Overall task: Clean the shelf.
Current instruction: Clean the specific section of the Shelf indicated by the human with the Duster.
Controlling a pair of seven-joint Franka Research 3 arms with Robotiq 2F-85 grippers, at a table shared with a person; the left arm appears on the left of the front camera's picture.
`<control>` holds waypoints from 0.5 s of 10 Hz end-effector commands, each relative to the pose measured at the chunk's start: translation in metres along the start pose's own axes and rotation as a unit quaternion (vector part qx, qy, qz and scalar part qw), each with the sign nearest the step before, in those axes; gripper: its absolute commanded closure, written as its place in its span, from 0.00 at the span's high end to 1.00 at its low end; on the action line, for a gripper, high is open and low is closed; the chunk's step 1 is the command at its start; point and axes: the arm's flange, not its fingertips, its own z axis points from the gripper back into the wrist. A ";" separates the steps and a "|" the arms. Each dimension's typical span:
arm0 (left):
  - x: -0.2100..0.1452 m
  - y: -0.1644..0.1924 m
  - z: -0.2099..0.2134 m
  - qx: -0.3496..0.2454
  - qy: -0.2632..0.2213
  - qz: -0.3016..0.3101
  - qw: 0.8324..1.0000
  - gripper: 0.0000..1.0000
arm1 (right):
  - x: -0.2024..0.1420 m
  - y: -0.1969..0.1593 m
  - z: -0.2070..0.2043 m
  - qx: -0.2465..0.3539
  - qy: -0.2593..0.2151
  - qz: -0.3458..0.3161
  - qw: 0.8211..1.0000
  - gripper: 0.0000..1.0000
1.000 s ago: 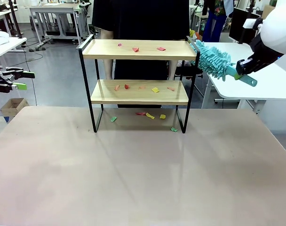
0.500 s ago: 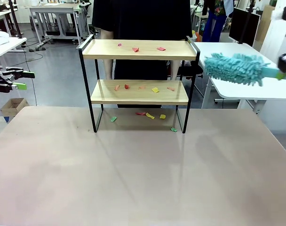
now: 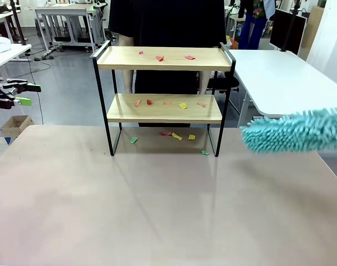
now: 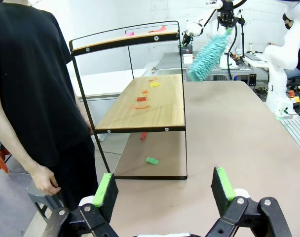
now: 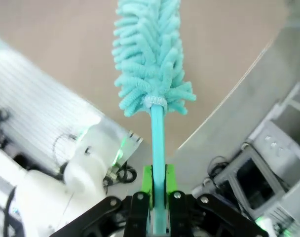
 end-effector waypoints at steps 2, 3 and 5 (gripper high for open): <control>0.003 -0.002 0.001 0.000 0.001 -0.001 1.000 1.00 | 0.003 0.030 -0.018 0.045 0.048 0.115 0.991 0.13; 0.003 -0.002 0.001 0.000 0.001 -0.001 1.000 1.00 | 0.010 0.043 -0.028 0.063 0.050 0.151 0.985 0.13; 0.003 -0.002 0.001 0.000 0.001 -0.001 1.000 1.00 | 0.023 0.057 -0.039 0.071 0.040 0.183 0.980 0.13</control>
